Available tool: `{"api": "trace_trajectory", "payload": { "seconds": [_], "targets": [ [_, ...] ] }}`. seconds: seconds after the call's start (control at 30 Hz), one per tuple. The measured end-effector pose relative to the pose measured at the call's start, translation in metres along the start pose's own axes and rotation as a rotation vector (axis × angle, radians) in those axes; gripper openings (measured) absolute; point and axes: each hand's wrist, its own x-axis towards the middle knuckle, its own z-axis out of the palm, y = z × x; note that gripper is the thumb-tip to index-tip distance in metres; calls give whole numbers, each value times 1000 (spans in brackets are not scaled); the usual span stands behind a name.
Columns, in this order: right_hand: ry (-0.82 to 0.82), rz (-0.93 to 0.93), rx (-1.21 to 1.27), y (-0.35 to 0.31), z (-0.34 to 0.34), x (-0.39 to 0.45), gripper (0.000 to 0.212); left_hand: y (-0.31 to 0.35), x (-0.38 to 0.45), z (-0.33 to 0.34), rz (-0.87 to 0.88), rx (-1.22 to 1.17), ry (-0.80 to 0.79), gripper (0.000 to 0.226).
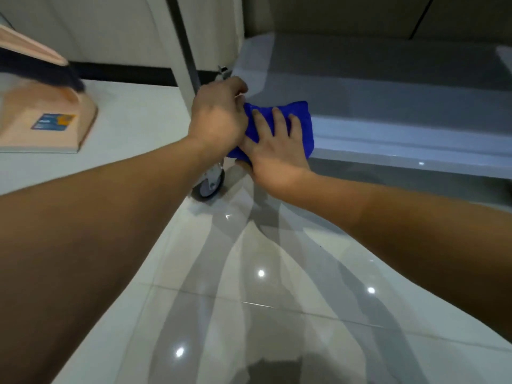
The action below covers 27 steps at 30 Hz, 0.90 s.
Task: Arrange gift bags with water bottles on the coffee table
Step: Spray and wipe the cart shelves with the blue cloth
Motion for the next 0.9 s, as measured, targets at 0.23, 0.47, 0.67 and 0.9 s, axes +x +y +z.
{"api": "trace_trajectory", "payload": {
  "seconds": [0.23,0.47,0.67,0.9],
  "targets": [
    [64,-51,-79,-18,13,14,68,-12,-13,-13,97,83,-132,36],
    [33,-147,-111,57,8,-36,70,41,-5,20,57,65,-218,36],
    [47,-89,-174,143,16,-97,79,115,-15,67,196,37,-362,32],
    [41,59,-246,265,20,-190,90,194,-24,127,438,-29,-413,37]
  ]
}}
